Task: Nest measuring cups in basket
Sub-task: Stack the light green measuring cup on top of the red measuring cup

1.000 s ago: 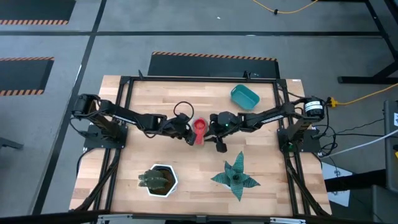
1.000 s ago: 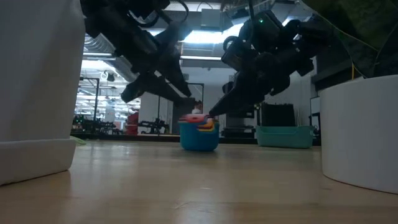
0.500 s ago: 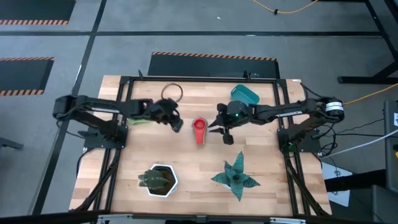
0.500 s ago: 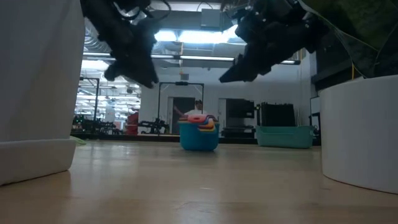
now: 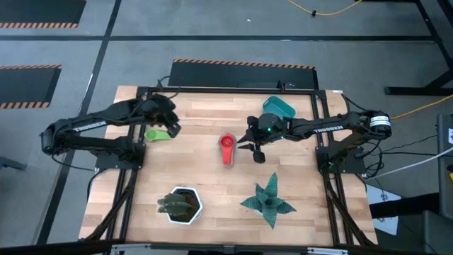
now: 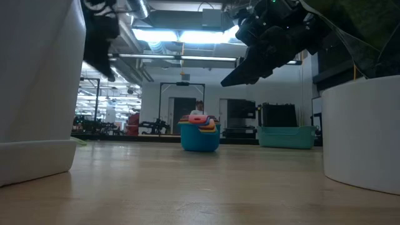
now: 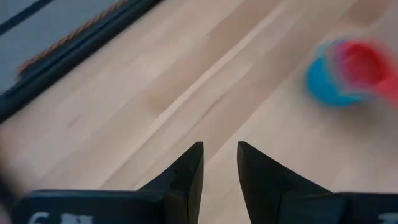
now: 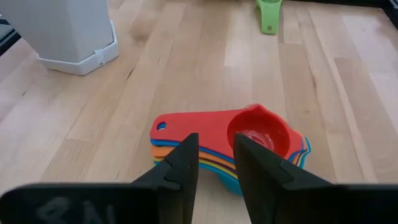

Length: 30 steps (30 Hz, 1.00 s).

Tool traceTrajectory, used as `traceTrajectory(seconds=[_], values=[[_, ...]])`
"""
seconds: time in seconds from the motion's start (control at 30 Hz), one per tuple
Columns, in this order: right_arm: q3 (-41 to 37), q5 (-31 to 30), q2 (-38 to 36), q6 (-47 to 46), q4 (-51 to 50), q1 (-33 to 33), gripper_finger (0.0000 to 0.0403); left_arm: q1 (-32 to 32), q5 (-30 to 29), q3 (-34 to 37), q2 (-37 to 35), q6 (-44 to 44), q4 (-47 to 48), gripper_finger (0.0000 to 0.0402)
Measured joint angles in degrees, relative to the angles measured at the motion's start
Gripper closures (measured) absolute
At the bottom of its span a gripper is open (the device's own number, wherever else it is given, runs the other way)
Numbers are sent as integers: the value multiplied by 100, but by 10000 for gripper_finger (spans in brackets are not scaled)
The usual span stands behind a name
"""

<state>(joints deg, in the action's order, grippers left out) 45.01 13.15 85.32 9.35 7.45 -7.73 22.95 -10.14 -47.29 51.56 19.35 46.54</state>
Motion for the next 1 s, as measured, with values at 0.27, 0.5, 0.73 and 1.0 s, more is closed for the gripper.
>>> traceTrajectory(seconds=[0.27, 0.5, 0.73, 1.0], values=[[0, 0, 0, 0, -2, 0, 297, 726, -280, 42, -86, 298, 2233, 312], [0, -2, 2, 3, -1, 0, 297, 1127, -242, 491, 54, -129, 2330, 312], [0, -2, 2, 15, 2, 0, 297, 1406, -115, 750, 367, -693, 2222, 312], [0, -2, 2, 15, 0, 0, 297, 1470, -62, 750, 919, -713, 2121, 312]])
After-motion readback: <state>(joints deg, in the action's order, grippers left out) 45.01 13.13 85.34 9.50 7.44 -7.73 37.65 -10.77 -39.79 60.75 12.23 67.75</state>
